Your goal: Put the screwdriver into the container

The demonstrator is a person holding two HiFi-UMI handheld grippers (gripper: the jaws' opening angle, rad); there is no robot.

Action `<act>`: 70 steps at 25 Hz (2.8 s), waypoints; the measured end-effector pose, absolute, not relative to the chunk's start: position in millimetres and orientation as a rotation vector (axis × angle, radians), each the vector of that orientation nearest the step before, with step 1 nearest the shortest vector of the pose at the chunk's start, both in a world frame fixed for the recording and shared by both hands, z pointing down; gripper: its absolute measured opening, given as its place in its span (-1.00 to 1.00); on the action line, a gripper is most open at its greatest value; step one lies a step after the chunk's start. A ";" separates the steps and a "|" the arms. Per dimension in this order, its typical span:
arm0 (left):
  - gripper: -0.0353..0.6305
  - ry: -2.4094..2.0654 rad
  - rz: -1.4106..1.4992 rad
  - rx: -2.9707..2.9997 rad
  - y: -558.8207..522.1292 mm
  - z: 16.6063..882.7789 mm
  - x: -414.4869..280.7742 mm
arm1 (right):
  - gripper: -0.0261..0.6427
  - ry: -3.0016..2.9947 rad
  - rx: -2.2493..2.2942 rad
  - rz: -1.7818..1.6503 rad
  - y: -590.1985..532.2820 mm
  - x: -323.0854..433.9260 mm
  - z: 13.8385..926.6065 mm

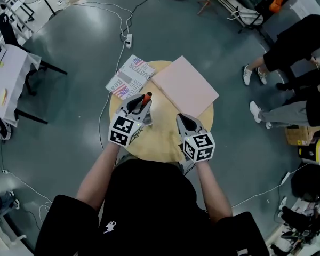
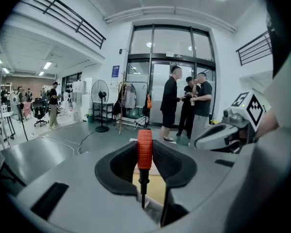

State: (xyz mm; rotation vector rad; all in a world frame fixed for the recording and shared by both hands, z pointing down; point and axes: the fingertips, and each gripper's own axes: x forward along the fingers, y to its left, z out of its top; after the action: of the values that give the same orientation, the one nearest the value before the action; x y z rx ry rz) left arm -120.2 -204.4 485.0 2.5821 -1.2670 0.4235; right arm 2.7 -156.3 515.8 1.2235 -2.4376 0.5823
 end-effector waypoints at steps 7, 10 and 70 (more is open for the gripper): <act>-0.60 -1.148 0.414 2.626 -221.8 493.7 -136.3 | -0.91 -2.396 1.321 0.594 -149.2 -19.4 514.1; -0.60 -1.078 0.420 2.627 -225.5 505.1 -138.4 | -0.91 -2.362 1.373 0.608 -142.7 -23.0 515.8; -0.59 -0.916 0.899 2.515 -234.2 636.9 -107.8 | -0.91 -2.087 1.656 0.755 -110.7 20.2 540.0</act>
State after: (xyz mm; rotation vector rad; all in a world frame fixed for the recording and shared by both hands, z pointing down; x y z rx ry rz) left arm -107.8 -234.2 636.9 2.5148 -0.9160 0.8994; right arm 20.2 -110.7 540.0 1.6558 -2.0866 0.7549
